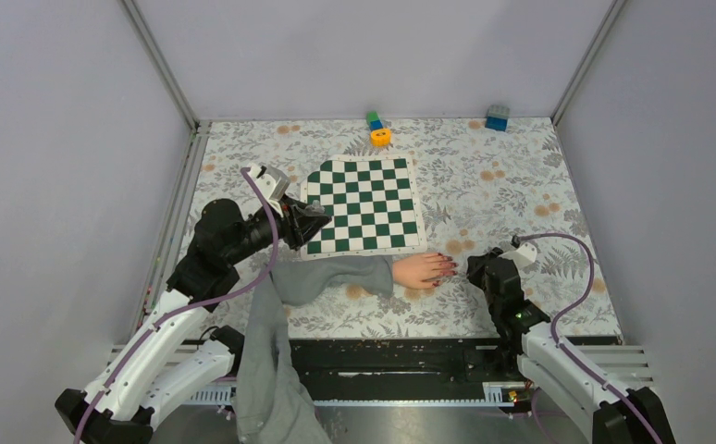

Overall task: Paint the nails
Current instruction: Paint the nail polish on the nail.

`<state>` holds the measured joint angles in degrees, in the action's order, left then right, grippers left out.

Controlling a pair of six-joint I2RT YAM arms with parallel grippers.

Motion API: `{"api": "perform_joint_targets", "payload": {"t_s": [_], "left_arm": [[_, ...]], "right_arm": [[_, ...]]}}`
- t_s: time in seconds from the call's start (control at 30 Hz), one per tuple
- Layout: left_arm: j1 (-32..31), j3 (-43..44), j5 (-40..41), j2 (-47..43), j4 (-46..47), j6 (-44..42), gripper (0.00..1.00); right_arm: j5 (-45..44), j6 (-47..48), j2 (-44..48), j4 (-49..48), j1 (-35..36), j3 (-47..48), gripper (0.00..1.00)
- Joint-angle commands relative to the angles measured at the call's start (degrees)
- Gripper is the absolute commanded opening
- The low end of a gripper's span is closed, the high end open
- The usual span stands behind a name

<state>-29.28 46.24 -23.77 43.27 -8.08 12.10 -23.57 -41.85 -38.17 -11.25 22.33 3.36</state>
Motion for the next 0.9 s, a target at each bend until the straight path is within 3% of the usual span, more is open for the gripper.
{"api": "perform_joint_targets", "payload": {"t_s": [0.0, 0.37, 0.87], "left_arm": [[0.2, 1.5, -0.4, -0.2, 2.5, 0.5, 0.00], [0.2, 1.5, -0.1, -0.4, 2.4, 0.4, 0.00], [0.2, 1.6, 0.2, -0.5, 2.1, 0.3, 0.00]], "right_arm": [[-3.5, -1.0, 1.2, -1.7, -0.4, 1.1, 0.00], [-0.6, 1.6, 7.0, -2.9, -0.4, -1.3, 0.00], [2.3, 2.0, 2.1, -3.5, -0.4, 0.2, 0.00]]}}
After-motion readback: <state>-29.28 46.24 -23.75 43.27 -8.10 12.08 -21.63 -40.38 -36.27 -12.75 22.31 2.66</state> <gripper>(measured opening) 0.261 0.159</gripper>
